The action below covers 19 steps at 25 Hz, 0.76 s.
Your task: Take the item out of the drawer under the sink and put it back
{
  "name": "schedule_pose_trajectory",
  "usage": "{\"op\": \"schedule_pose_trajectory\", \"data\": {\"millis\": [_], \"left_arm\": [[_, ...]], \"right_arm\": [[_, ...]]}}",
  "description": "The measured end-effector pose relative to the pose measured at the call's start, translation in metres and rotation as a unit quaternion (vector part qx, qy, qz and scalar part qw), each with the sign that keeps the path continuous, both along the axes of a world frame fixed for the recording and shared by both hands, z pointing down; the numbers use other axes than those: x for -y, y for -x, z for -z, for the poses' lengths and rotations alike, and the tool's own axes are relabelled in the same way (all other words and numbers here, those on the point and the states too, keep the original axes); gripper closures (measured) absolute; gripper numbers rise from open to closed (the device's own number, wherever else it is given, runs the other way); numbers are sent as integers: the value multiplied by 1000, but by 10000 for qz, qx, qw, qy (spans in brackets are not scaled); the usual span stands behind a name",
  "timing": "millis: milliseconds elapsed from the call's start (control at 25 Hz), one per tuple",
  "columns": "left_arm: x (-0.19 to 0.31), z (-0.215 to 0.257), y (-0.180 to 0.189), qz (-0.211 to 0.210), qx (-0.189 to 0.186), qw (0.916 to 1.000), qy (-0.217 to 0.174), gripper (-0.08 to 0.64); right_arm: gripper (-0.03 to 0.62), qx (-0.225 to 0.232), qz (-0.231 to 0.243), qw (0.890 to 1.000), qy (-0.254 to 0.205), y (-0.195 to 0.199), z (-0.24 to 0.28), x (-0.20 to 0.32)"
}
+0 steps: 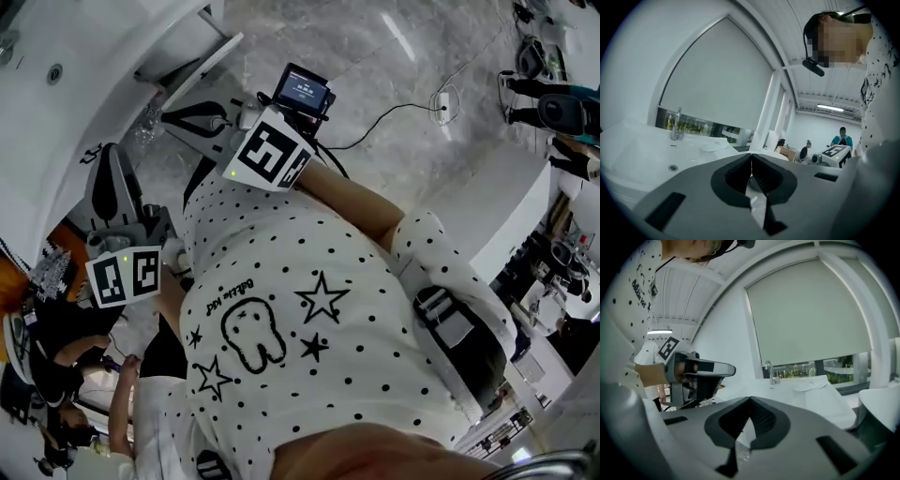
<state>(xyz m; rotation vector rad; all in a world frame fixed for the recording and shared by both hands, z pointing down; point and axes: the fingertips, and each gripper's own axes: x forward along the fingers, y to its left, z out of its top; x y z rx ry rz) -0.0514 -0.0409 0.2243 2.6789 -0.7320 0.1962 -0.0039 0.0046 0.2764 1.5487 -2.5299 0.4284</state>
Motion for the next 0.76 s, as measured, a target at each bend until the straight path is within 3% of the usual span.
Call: {"op": "schedule_pose_trajectory", "data": {"millis": [480, 760], "left_arm": [[2, -12, -23, -485, 197, 9985, 180, 555], [15, -37, -28, -465, 524, 9962, 518, 555]], "right_arm": [[581, -125, -629, 9978, -159, -30, 6, -18], [581, 400, -1999, 9790, -67, -88, 12, -52]]}}
